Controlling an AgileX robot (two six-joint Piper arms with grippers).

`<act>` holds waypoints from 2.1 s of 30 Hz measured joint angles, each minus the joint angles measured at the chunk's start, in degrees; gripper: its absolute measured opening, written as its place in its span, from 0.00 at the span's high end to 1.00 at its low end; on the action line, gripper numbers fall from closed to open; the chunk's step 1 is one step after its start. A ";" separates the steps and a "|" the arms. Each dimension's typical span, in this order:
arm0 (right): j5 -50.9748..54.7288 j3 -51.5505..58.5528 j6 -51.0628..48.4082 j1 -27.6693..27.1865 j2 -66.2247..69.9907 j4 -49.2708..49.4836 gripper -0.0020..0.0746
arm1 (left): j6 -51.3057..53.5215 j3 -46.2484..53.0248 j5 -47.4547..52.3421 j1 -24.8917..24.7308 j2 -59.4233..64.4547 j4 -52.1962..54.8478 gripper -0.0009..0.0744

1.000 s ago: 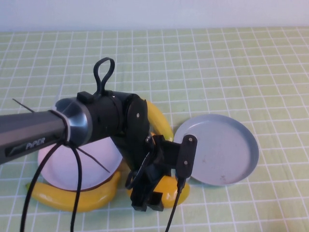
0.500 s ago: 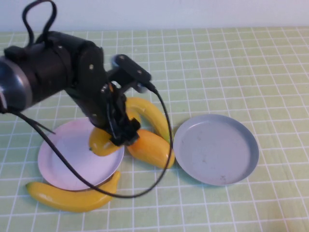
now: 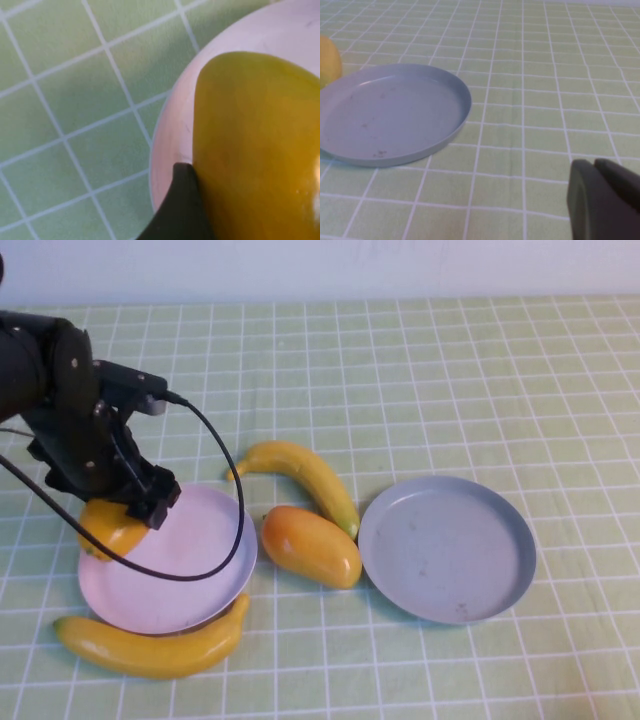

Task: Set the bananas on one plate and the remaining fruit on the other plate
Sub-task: Put one type of fruit in the left plate

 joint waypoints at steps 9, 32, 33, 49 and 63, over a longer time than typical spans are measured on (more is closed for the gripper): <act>0.00 0.00 0.00 0.00 0.00 0.00 1.00 | -0.42 0.00 0.00 0.00 3.33 0.00 0.27; 0.00 0.00 0.00 0.00 0.00 0.00 1.00 | 23.36 -12.68 4.63 -4.19 -2.77 -8.75 0.22; 0.00 0.00 0.00 0.00 0.00 0.00 1.00 | 26.04 -13.01 4.91 -5.24 -2.86 -10.74 0.22; 0.00 0.00 0.00 0.00 0.00 0.00 1.00 | 64.69 -13.52 7.91 -22.10 5.83 -14.14 0.27; 0.00 0.00 0.00 0.00 0.00 0.00 1.00 | 68.15 -13.62 5.42 -22.50 12.14 -9.97 0.27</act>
